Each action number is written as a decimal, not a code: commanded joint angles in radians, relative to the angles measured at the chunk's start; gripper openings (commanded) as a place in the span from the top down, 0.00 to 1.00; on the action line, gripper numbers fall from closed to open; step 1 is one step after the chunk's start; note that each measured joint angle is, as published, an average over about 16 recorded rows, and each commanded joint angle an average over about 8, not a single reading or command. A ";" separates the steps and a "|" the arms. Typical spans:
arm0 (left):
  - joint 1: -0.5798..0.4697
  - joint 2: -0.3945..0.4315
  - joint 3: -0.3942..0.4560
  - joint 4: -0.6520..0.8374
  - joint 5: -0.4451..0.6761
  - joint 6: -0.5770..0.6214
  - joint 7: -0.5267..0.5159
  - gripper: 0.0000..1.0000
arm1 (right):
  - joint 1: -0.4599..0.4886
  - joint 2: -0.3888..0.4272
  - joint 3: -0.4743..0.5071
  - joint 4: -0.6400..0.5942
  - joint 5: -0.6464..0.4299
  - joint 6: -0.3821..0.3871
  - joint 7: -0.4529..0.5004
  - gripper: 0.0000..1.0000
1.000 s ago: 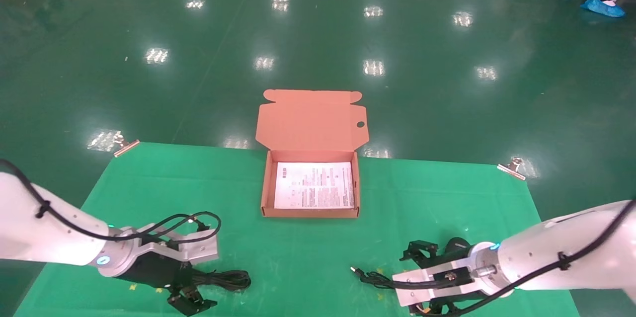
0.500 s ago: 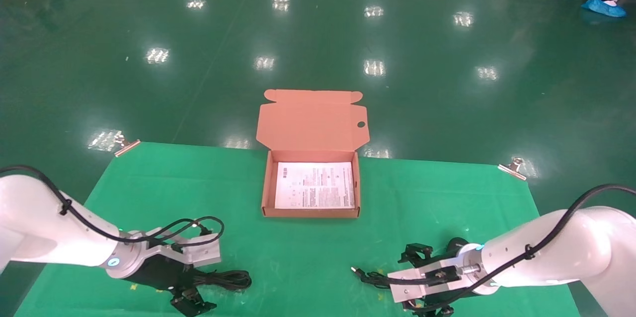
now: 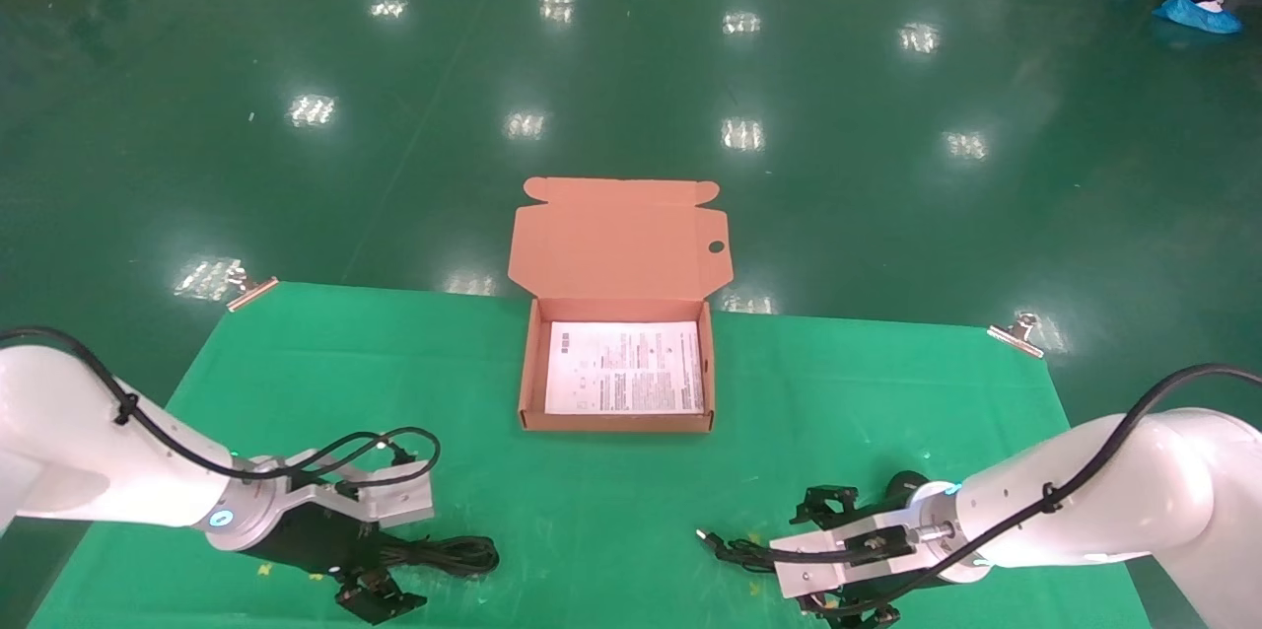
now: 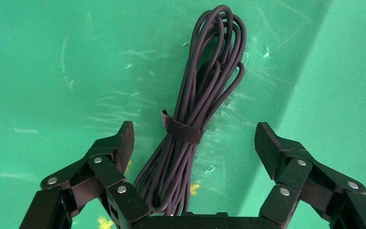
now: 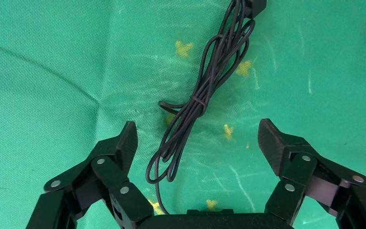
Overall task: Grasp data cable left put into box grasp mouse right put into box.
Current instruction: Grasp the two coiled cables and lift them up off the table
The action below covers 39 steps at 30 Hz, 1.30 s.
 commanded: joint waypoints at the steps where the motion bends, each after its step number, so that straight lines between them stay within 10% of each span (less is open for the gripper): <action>1: 0.001 -0.001 0.000 -0.005 0.000 0.002 -0.002 1.00 | 0.000 0.001 0.000 0.003 0.001 -0.001 0.002 1.00; 39: 0.005 -0.006 0.000 -0.023 -0.002 0.010 -0.007 1.00 | 0.001 0.007 0.004 0.014 0.004 -0.007 0.008 1.00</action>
